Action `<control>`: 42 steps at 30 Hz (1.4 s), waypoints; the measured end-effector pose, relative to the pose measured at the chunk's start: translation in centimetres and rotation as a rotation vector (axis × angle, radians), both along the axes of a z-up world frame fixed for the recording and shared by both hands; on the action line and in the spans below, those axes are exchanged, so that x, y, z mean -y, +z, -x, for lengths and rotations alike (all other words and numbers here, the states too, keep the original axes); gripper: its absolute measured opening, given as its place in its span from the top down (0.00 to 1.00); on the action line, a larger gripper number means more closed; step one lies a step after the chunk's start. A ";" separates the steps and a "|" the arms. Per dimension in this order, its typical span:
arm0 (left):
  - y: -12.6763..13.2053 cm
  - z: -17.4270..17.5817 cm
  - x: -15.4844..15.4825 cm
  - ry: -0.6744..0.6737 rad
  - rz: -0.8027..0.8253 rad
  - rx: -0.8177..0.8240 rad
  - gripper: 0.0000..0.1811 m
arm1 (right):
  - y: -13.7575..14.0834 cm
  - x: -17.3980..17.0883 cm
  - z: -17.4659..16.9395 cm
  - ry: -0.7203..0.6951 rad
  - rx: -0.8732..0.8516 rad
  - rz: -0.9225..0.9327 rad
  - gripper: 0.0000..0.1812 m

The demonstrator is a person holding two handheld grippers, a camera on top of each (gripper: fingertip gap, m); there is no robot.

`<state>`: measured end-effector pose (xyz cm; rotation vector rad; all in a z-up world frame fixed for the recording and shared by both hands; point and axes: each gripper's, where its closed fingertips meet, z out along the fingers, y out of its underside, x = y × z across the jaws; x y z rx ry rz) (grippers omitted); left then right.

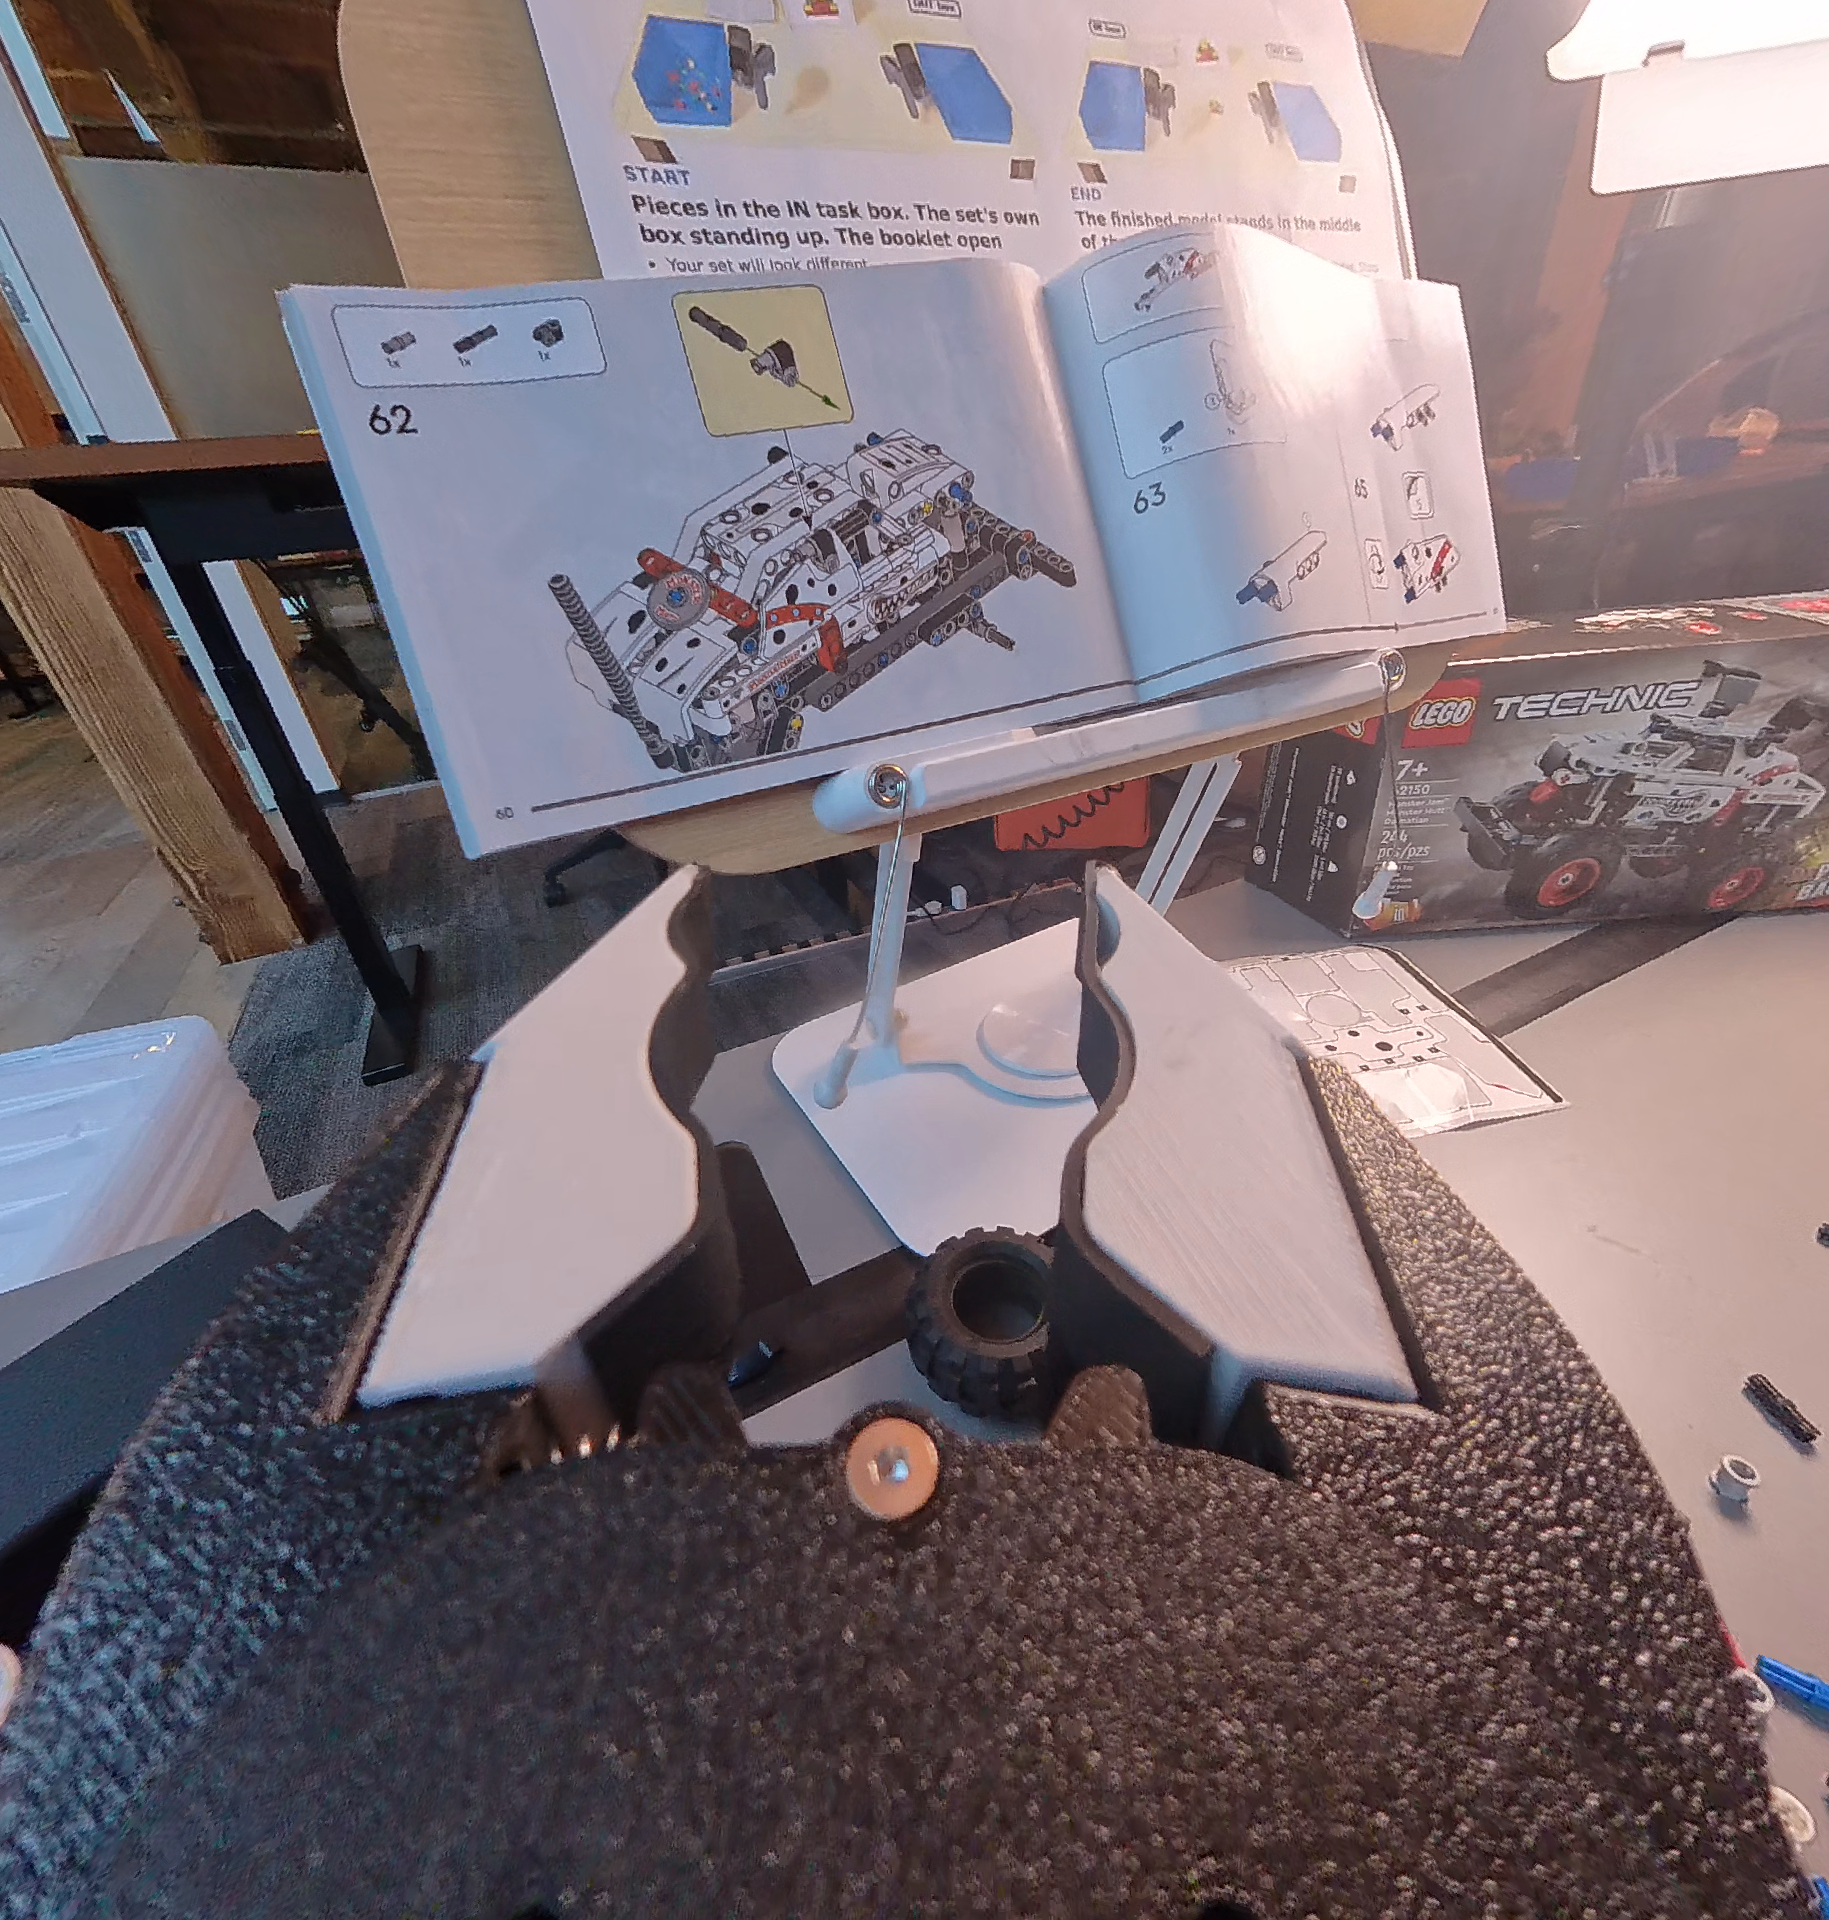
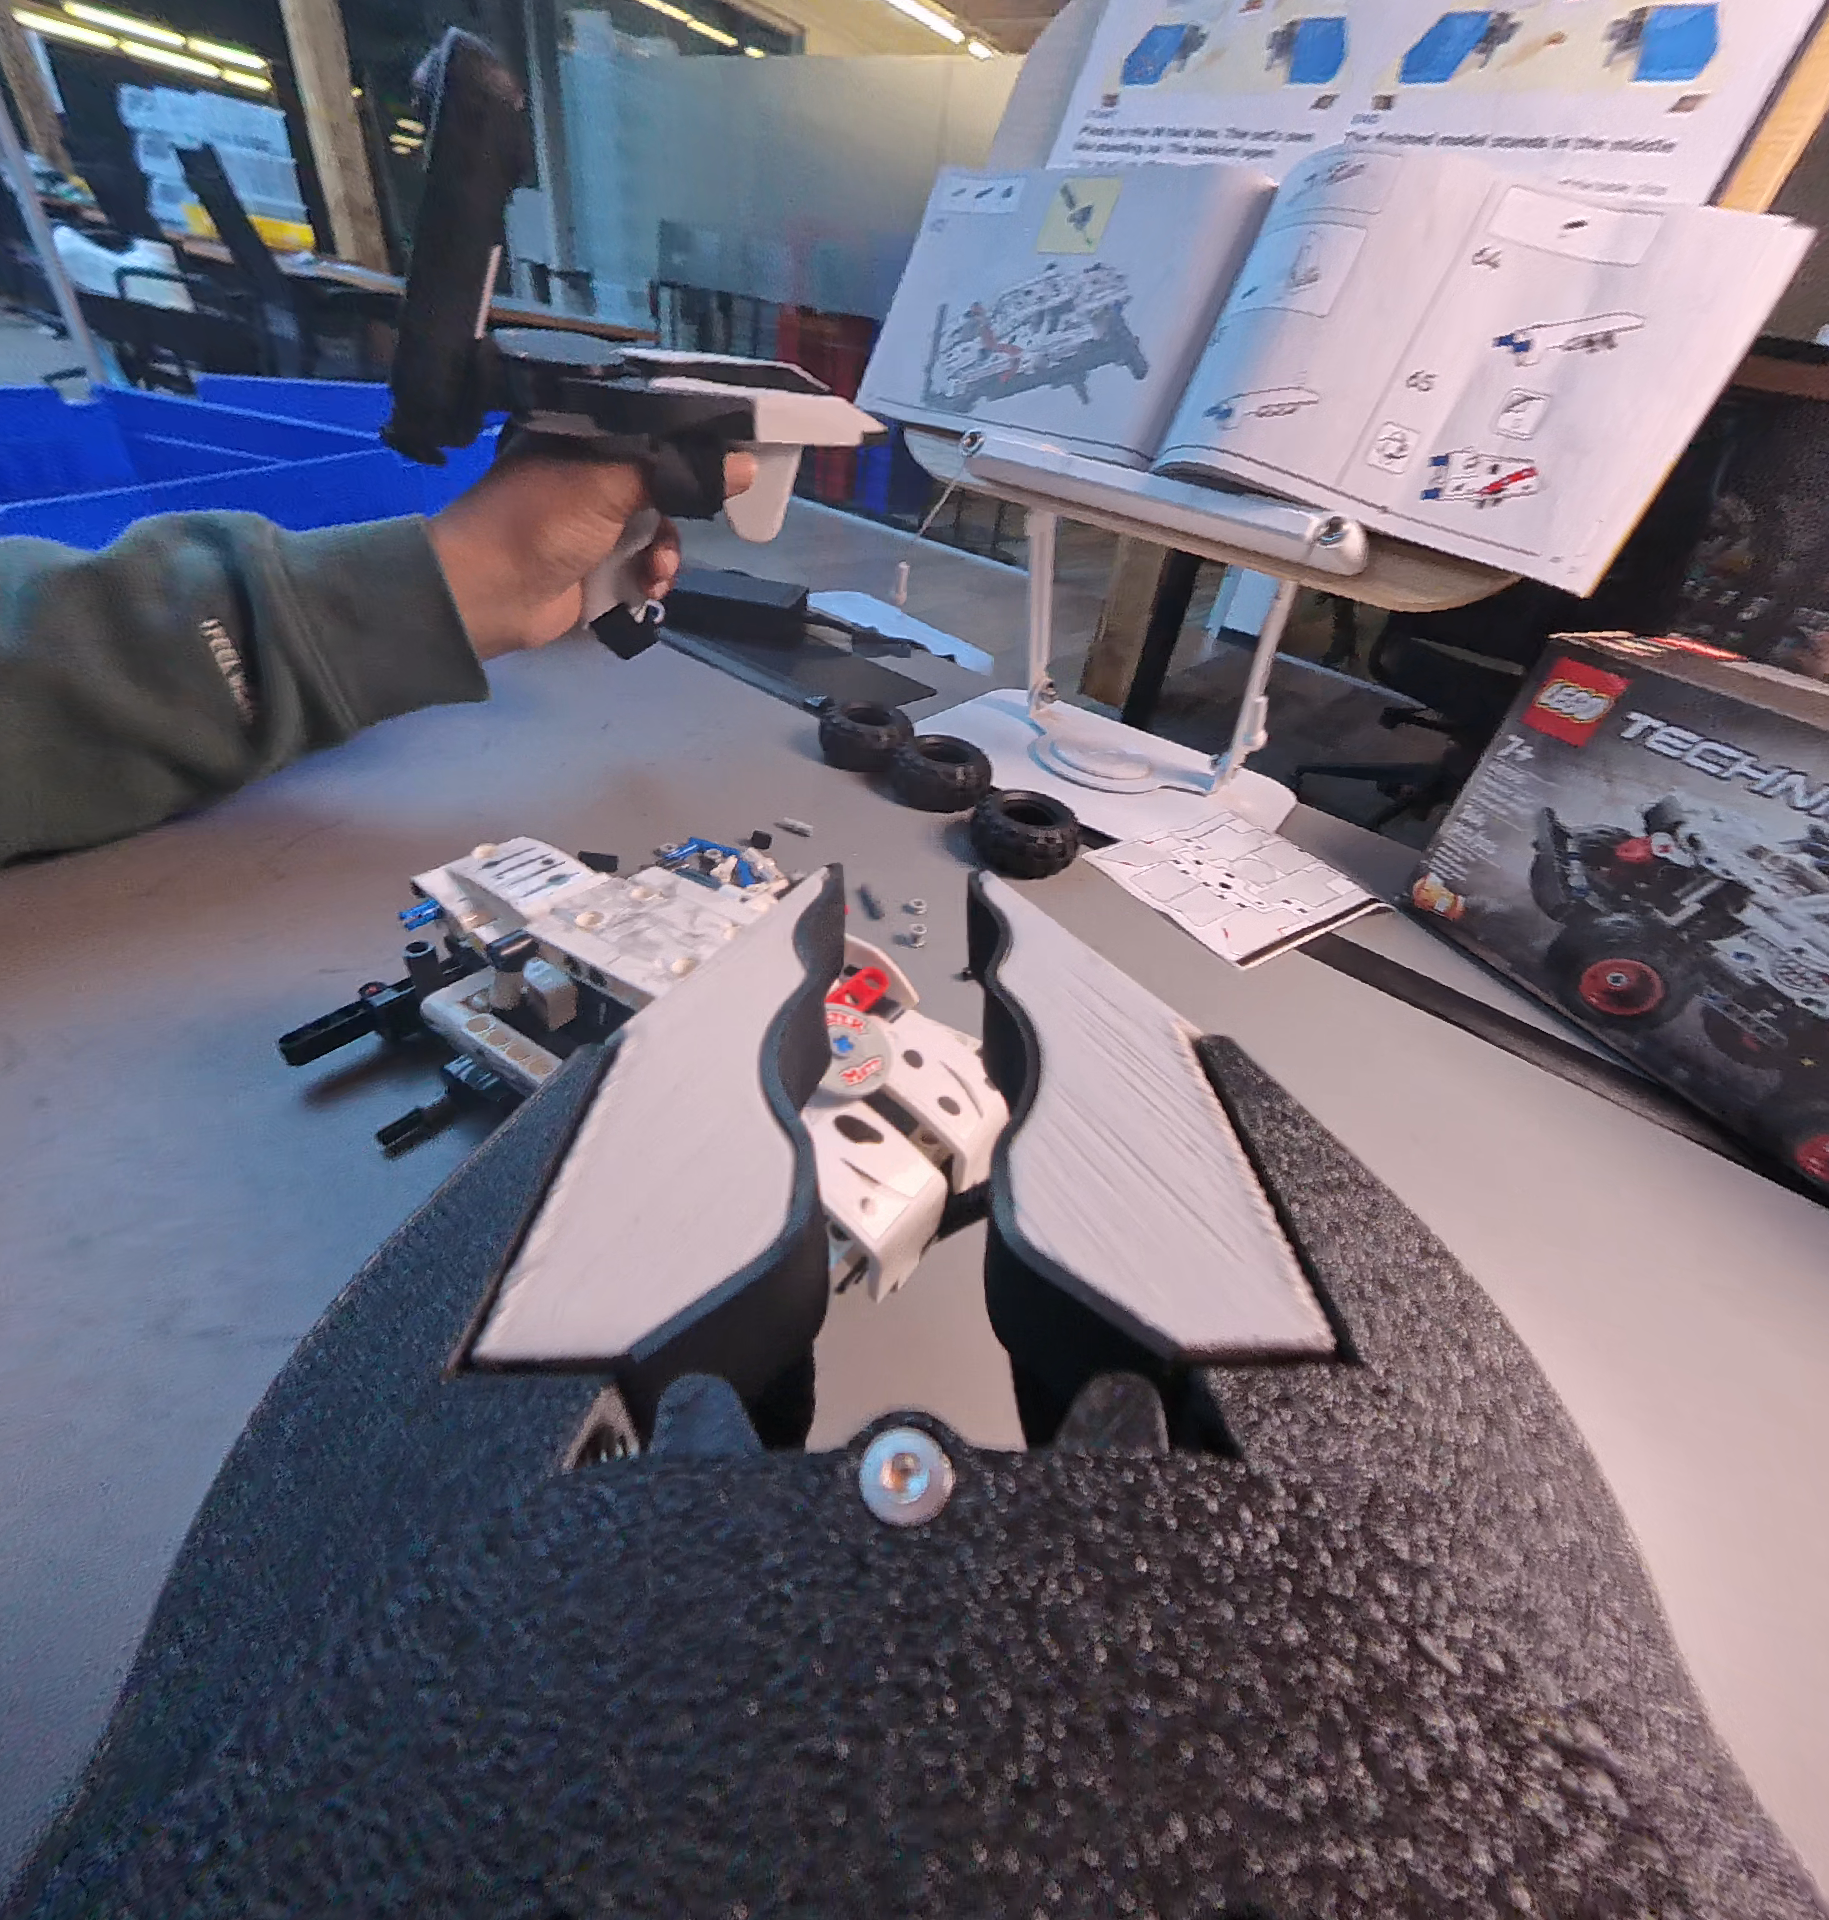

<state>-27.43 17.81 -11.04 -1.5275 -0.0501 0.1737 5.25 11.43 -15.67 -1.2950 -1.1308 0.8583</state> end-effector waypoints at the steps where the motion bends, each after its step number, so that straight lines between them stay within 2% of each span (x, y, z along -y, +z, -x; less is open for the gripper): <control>1: -0.1 0.0 0.0 -0.001 0.002 -0.001 0.62 | -0.3 0.5 0.3 0.024 0.023 -0.012 0.84; 5: -0.2 0.0 -0.1 -0.001 0.007 -0.004 0.62 | -1.7 3.2 1.2 0.117 0.159 -0.160 0.77; 9: -0.4 0.2 -0.1 0.001 0.010 -0.001 0.62 | -3.3 4.2 1.8 0.114 0.287 -0.325 0.76; 13: -0.4 0.3 0.0 0.002 0.009 0.003 0.62 | -4.1 3.4 1.9 0.049 0.351 -0.416 0.85; 18: -0.4 0.3 0.0 -0.001 0.008 0.005 0.62 | -4.2 3.4 1.7 0.050 0.374 -0.529 0.91; 21: -0.4 0.2 0.0 -0.002 0.010 0.003 0.62 | -4.5 3.5 1.4 0.085 0.387 -0.544 0.95; 28: -0.3 0.4 0.1 -0.002 0.006 0.009 0.62 | -4.5 4.3 0.7 0.193 0.359 -0.559 0.95; 40: -0.4 0.3 0.0 -0.003 0.010 0.005 0.62 | -4.5 4.3 0.6 0.191 0.347 -0.559 0.95; 42: -0.5 0.4 0.0 -0.003 0.011 0.005 0.62 | -4.4 4.0 0.5 0.177 0.346 -0.553 0.91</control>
